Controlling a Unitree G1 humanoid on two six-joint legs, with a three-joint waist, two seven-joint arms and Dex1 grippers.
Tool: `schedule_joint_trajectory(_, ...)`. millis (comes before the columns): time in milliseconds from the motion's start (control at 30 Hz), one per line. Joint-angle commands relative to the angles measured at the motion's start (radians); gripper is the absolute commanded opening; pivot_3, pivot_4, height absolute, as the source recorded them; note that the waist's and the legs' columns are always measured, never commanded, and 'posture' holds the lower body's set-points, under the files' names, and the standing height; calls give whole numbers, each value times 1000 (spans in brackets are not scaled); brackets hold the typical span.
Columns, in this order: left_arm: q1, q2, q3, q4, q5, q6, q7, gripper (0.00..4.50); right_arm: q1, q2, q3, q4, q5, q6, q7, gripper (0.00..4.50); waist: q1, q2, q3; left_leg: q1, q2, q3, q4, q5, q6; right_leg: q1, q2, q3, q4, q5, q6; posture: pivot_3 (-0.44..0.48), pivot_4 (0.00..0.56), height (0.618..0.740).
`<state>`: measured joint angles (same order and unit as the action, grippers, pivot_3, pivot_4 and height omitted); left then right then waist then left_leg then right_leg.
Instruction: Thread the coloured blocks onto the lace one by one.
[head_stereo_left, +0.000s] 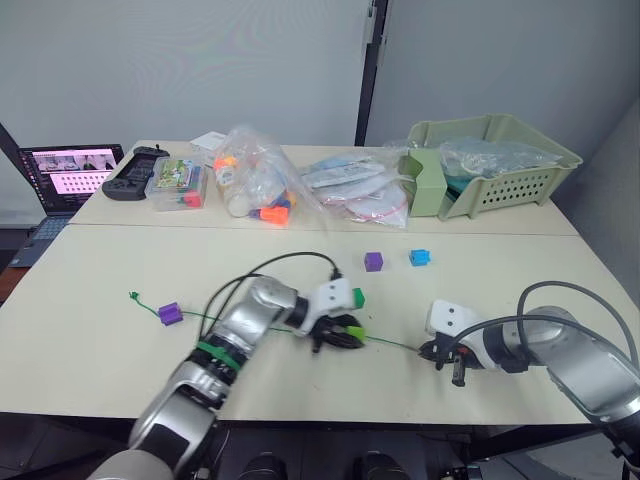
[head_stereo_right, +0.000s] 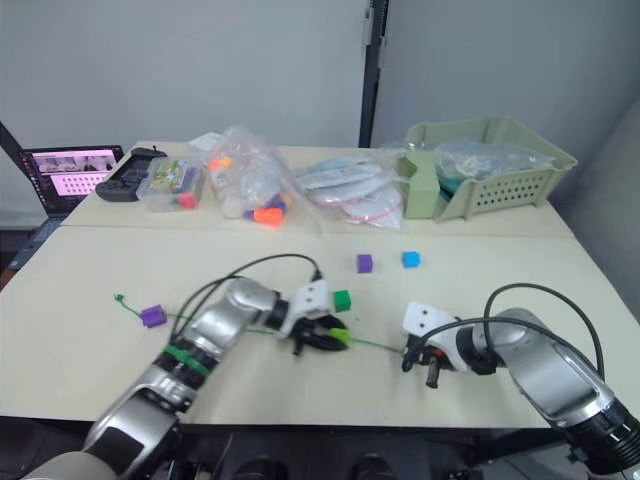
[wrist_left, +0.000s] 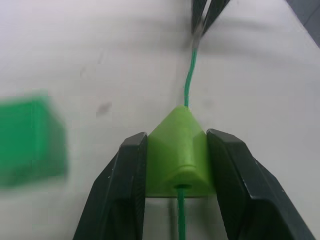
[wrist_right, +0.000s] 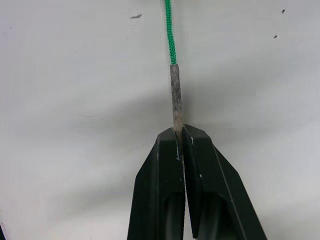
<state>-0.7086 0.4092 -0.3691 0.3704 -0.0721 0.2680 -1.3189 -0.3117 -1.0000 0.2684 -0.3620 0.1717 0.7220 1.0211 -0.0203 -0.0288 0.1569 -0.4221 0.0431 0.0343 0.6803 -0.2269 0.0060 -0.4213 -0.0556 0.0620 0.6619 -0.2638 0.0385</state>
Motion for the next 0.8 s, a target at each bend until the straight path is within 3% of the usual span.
schedule_joint_trajectory(33,30,124,57,-33,-42,-11,-97,1338,-19,0,6,19,-23,-18,8,0,2,0,0,0,0,0,0,0,0,0,0,0,0,0,0,0,150,732)
schedule_joint_trajectory(133,48,274,113,69,-35,-91,-144,1338,-40,8,13,35,-26,-32,16,0,3,0,0,0,0,1,0,0,0,0,0,0,0,0,0,0,150,732)
schedule_joint_trajectory(200,40,323,138,138,-34,-132,-148,1338,-49,14,18,44,-30,-40,21,0,5,0,0,0,1,1,0,0,0,0,0,0,0,0,0,0,150,732)
schedule_joint_trajectory(667,-45,510,235,586,22,-382,-157,1338,-111,48,49,87,-61,-71,69,0,1,0,0,0,2,5,0,0,0,-2,0,0,1,0,-1,0,150,732)
schedule_joint_trajectory(733,-64,518,240,613,27,-383,-159,2384,-113,49,50,90,-63,-73,72,0,1,0,0,0,3,6,0,0,0,-2,0,0,1,0,-1,0,150,732)
schedule_joint_trajectory(800,-83,520,250,625,20,-371,-177,3021,-116,52,50,91,-64,-74,74,0,4,0,0,0,3,6,0,0,0,-2,0,0,1,0,-1,0,150,732)
